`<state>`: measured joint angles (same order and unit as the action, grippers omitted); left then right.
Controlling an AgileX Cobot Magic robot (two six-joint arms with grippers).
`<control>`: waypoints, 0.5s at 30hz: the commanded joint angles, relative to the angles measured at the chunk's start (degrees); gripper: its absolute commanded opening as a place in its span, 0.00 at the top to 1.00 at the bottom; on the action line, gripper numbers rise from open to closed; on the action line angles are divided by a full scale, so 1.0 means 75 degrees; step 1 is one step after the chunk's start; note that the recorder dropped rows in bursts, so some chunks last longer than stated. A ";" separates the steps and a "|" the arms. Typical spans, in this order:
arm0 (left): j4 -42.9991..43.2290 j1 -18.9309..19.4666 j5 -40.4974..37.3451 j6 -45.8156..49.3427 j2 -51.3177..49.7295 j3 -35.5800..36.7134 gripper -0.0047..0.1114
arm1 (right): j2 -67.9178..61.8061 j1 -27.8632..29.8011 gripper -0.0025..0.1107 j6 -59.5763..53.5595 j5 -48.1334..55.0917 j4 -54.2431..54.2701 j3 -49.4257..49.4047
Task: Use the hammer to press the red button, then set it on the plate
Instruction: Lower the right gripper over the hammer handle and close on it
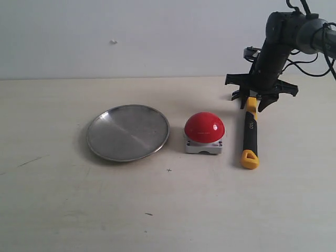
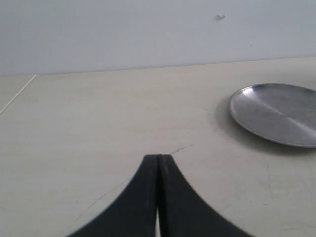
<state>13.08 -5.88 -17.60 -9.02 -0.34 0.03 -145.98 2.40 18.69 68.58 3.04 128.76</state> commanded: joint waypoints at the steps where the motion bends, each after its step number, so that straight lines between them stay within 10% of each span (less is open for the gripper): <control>1: -0.0028 0.0018 0.0020 -0.0021 0.0046 -0.0004 0.96 | -0.0105 0.0010 0.55 0.0137 -0.0296 -0.0061 0.0107; 15: -0.0028 0.0018 0.0020 -0.0021 0.0046 -0.0004 0.96 | -0.0123 0.0010 0.57 0.0529 -0.0521 -0.0584 0.0107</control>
<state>13.08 -5.88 -17.60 -9.02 -0.34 0.03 -146.98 2.40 22.18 64.67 0.37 128.88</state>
